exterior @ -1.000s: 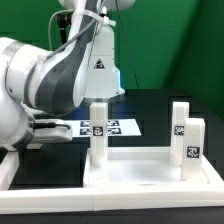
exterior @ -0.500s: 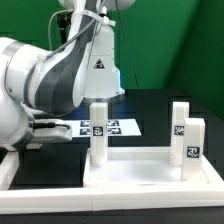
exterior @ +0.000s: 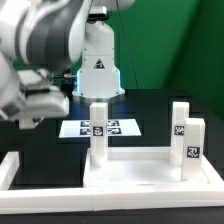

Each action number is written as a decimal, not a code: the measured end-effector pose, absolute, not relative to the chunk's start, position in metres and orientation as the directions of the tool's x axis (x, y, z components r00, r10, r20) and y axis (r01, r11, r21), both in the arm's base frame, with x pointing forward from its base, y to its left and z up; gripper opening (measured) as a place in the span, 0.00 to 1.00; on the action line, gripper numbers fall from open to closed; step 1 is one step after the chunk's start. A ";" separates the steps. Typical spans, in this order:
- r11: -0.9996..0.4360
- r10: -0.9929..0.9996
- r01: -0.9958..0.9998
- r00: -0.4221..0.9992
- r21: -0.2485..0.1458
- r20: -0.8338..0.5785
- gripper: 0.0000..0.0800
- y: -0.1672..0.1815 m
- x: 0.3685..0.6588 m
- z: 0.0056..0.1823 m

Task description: Assemble desk

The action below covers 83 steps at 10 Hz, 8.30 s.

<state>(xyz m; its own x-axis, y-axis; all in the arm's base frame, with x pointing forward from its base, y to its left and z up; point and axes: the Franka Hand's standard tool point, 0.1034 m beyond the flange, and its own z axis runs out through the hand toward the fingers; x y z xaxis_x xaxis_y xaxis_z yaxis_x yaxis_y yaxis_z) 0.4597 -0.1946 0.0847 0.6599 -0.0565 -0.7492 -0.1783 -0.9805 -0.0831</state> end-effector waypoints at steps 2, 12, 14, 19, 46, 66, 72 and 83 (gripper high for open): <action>-0.982 -0.100 -0.184 0.724 -0.051 -0.683 0.36 -0.202 0.471 0.083; -0.989 -0.148 -0.147 0.988 0.028 -0.041 0.36 -0.167 0.557 0.155; -0.986 -0.161 -0.162 0.986 0.027 0.031 0.36 -0.142 0.583 0.167; -0.977 -0.178 -0.210 0.893 0.033 0.413 0.36 -0.106 0.641 0.196; -0.961 -0.263 -0.270 0.836 -0.056 0.483 0.36 -0.062 0.630 0.138; -0.960 -0.241 -0.278 0.801 -0.015 0.548 0.81 -0.063 0.633 0.125; -0.958 -0.278 -0.279 0.840 -0.068 0.465 0.81 -0.061 0.642 0.136; -0.939 -0.324 -0.327 0.945 -0.110 -0.043 0.69 -0.063 0.634 0.118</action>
Offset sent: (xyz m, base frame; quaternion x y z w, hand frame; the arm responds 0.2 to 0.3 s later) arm 0.0000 0.0000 0.0000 0.0000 0.1296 0.0000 0.9916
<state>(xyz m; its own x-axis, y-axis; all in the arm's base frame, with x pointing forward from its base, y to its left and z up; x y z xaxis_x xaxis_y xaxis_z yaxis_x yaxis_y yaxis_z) 0.6339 -0.0629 0.1185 0.9451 -0.3238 -0.0434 -0.3267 -0.9387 -0.1100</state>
